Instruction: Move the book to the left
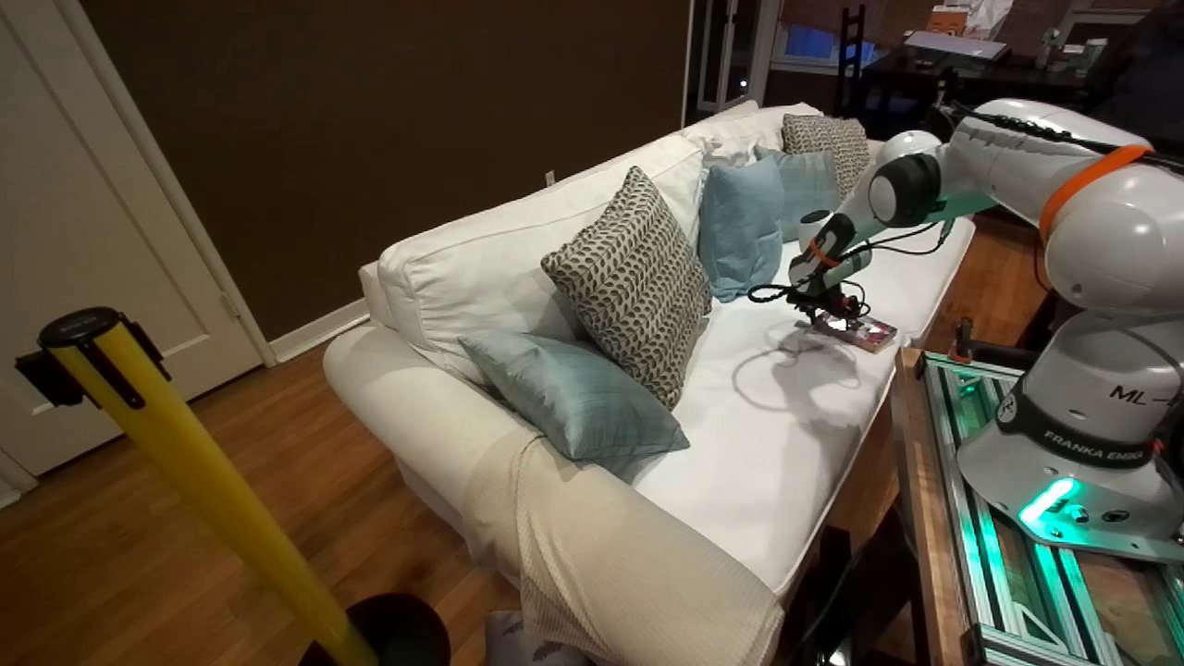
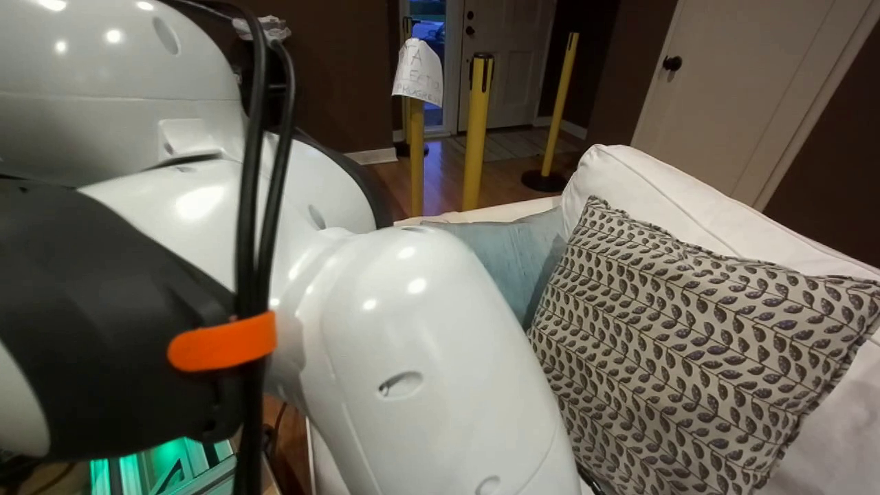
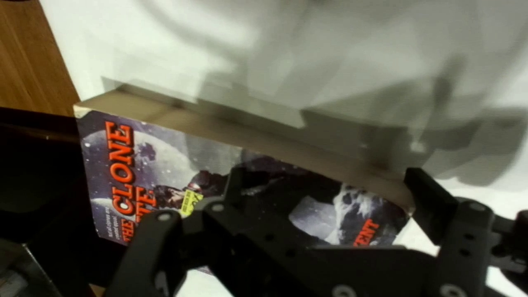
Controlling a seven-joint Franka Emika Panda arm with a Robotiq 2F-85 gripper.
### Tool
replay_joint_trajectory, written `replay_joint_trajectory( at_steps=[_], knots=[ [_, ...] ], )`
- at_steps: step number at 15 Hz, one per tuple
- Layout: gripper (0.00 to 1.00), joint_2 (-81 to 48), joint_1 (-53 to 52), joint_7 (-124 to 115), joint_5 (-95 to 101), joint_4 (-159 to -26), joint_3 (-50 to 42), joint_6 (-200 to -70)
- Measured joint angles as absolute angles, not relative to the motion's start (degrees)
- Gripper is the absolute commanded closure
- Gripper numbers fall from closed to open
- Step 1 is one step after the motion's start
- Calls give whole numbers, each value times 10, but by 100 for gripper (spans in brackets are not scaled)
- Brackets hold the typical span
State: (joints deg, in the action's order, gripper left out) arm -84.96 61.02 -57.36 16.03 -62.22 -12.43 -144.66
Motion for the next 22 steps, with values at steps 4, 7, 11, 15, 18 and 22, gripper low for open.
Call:
replay_joint_trajectory(
  at_steps=[4,7,11,15,18,22],
  knots=[
    [50,-849,612,-574,164,-612,-118,-1432],
    [68,-849,612,-574,164,-601,-115,-1417],
    [94,-849,614,-572,164,-588,-111,-1415],
    [94,-849,615,-559,164,-576,-107,-1415],
    [94,-849,614,-536,164,-572,-101,-1441],
    [94,-848,604,-462,139,-581,-97,-1527]
  ],
)
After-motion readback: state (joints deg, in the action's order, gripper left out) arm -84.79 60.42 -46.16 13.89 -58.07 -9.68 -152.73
